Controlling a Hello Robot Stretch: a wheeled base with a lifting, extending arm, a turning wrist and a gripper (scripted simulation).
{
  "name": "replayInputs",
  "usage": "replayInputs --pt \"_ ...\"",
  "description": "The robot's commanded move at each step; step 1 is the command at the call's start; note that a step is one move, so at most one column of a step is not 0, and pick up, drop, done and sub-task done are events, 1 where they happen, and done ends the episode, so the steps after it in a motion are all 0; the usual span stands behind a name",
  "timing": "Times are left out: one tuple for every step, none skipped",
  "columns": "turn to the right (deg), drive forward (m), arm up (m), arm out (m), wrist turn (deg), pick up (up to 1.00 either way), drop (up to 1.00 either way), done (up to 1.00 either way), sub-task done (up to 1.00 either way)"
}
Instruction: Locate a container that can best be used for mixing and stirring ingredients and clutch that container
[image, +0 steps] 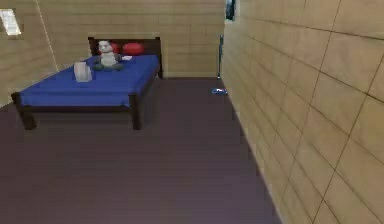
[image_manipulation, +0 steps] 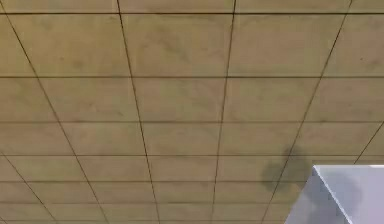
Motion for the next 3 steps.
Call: replayInputs --pt "-45.0 0.0 0.0 0.0 0.0 0.0 0.0 0.0 0.0" --pt "-45.0 0.0 0.0 0.0 0.0 0.0 0.0 0.0 0.0" --pt "-36.0 0.0 0.0 0.0 0.0 0.0 0.0 0.0 0.0"
